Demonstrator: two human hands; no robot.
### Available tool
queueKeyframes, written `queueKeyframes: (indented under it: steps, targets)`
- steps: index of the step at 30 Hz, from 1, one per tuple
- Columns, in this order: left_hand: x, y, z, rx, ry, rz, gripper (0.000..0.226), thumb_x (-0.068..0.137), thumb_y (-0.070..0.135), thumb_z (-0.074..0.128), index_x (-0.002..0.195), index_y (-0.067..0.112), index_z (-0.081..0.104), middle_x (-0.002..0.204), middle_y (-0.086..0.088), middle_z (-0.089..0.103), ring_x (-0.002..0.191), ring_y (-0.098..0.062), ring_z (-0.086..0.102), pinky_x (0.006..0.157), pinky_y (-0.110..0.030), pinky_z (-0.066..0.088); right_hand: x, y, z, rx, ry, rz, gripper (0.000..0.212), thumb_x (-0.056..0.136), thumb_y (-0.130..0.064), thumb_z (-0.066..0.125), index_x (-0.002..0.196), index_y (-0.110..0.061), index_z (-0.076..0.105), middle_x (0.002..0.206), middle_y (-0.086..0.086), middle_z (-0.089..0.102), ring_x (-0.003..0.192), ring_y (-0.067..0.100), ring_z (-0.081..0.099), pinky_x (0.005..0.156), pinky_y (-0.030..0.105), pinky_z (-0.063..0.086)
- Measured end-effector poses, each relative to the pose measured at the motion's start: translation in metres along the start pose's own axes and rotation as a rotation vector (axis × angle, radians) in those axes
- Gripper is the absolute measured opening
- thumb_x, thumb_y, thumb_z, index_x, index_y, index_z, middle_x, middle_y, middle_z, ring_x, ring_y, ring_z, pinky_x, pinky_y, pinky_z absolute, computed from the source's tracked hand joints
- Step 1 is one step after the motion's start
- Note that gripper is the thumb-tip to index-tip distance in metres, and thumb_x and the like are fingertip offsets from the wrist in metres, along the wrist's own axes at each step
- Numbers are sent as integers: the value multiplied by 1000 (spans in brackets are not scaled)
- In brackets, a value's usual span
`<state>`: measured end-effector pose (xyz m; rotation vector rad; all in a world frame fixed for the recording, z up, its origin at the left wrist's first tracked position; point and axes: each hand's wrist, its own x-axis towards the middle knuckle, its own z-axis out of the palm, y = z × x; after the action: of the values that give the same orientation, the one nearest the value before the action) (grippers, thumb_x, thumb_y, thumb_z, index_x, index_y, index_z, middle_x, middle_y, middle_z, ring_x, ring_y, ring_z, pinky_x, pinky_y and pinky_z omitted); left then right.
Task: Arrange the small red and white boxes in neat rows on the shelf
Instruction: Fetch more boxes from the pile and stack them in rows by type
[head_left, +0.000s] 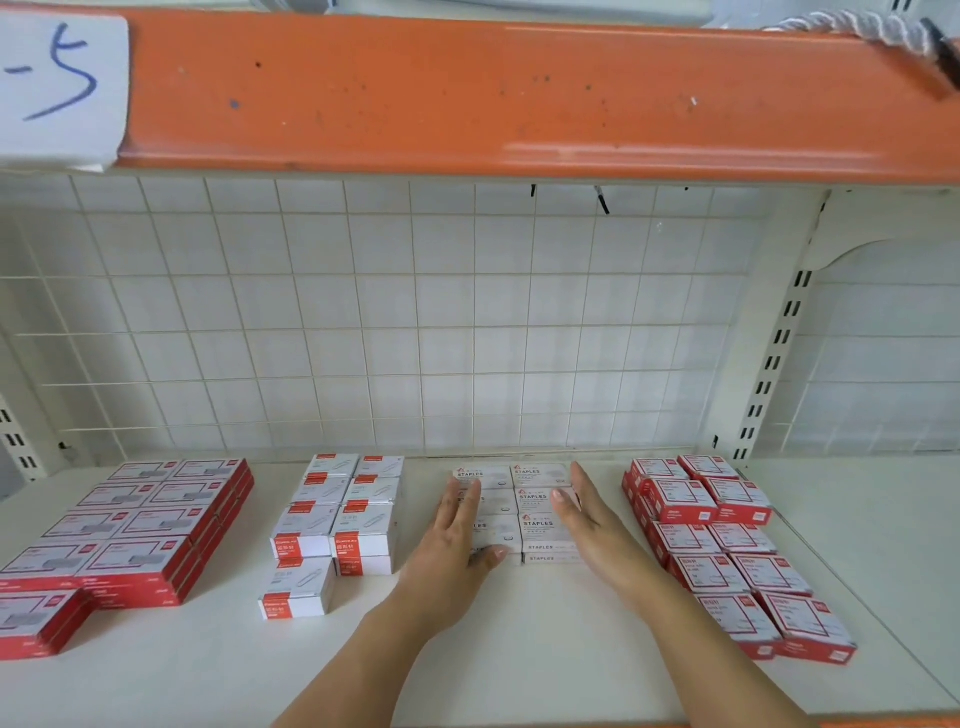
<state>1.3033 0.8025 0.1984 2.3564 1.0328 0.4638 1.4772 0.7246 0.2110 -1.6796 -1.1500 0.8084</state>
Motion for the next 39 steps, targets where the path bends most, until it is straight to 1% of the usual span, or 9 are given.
queueKeyframes:
  steps: [3,6,14,19,24,29,33,36,39]
  targets:
    - [1,0,-2,19,-16,-8,75,96,41,45,150,26,-5,158,4,-15,146,-11,0,113,-27,22,-5,0,-6,-68,-75,1,74,95,-36,51,151,-29,3,154,-12,19,127,-6,25,98,7,18]
    - [2,-2,-3,58,-36,-25,73,96,45,44,150,30,-3,157,8,-16,145,-11,11,107,-30,34,-8,-1,-5,-117,-114,-15,82,93,-27,58,151,-28,0,156,-9,16,133,2,33,103,11,23]
    - [1,-3,-3,118,-51,-18,75,94,50,45,150,32,-1,155,11,-22,144,-11,18,103,-33,41,-9,3,-5,-253,-125,-78,81,95,-20,56,151,-25,-2,159,-5,-8,145,5,-2,116,21,14]
    - [1,-3,-2,104,-40,-19,77,92,54,45,151,30,1,157,9,-19,144,-11,17,104,-32,39,-6,4,-1,-320,-105,-76,82,95,-26,54,150,-24,-6,158,-3,-12,144,6,-8,120,33,10]
    - [0,9,-5,191,117,31,69,93,57,36,150,29,8,159,8,-4,146,-12,-2,113,-33,25,-14,-7,-5,-370,80,-187,82,91,-43,54,152,-24,2,159,-10,0,145,4,2,120,31,9]
    - [3,50,3,158,175,198,54,94,46,45,143,30,31,146,11,31,134,-11,27,105,-24,29,-38,-13,-41,-372,446,-322,55,91,-27,60,141,-17,40,142,-4,45,130,13,41,109,30,31]
    - [-8,94,34,87,160,269,48,93,42,50,138,28,40,137,11,39,125,-10,35,102,-23,32,-60,9,-92,-410,721,-254,29,92,-17,58,121,-13,59,117,1,63,111,22,56,97,39,43]
    - [-15,120,58,72,168,301,46,94,39,50,138,29,41,136,11,40,124,-8,36,99,-21,35,-72,30,-131,-391,728,-116,20,92,-15,56,112,-15,62,109,3,66,103,23,59,83,35,46]
    - [-20,144,76,12,207,284,37,92,36,56,128,29,52,128,13,46,120,-6,39,93,-20,40,-86,49,-160,-400,603,-91,7,91,-19,59,91,-25,62,95,-5,67,90,15,61,68,26,42]
